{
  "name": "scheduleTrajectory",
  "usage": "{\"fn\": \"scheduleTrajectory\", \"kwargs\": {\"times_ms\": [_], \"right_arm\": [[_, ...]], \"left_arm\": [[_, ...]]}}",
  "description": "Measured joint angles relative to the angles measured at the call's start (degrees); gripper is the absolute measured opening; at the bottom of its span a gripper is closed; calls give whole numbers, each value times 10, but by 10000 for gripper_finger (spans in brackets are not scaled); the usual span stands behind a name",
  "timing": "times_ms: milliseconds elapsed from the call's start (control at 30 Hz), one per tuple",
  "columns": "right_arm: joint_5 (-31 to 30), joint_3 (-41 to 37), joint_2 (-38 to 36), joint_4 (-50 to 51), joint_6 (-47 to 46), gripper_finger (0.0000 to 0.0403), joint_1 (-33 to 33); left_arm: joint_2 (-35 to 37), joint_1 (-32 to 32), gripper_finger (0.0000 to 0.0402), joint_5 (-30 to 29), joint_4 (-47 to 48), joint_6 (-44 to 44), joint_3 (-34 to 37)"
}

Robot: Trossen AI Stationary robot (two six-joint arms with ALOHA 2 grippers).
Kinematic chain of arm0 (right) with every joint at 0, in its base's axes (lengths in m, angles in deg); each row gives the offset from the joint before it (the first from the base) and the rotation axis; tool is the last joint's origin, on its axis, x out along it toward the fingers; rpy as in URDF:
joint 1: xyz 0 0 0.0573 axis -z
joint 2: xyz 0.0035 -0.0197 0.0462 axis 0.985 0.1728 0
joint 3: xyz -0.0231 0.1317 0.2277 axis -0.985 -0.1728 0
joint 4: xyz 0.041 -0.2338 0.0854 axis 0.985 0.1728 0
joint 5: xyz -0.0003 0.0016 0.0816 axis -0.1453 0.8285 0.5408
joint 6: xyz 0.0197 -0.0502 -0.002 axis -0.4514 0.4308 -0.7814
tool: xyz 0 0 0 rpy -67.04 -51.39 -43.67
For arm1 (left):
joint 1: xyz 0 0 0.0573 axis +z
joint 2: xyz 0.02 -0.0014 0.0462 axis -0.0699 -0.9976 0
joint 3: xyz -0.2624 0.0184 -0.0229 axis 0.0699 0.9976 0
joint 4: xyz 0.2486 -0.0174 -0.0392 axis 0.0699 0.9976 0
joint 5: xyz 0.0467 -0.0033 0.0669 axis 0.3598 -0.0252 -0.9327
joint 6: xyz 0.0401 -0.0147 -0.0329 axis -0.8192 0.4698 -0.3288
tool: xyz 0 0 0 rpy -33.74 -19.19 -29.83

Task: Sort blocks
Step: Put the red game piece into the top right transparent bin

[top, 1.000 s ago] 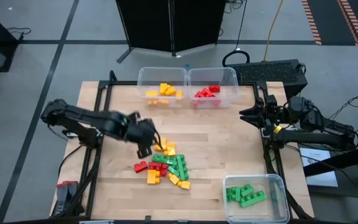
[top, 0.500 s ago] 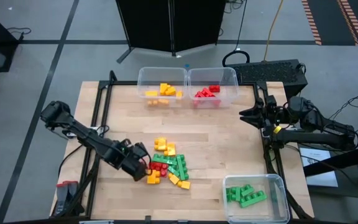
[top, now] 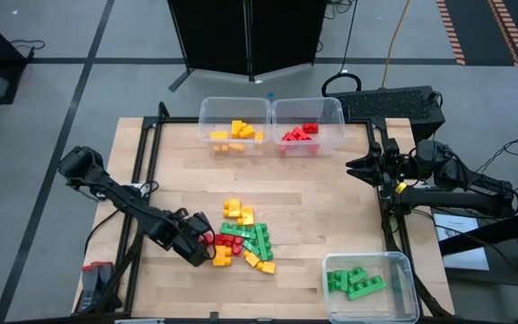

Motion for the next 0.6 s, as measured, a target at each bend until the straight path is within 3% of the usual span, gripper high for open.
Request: {"fn": "scheduleTrajectory", "kwargs": {"times_ms": [367, 600], "right_arm": [[0, 0, 0, 1, 0, 144, 0], [0, 0, 0, 2, 2, 144, 0]], "left_arm": [[-11, 0, 226, 1, -66, 1, 60], [-65, 0, 226, 13, -133, 0, 71]]}}
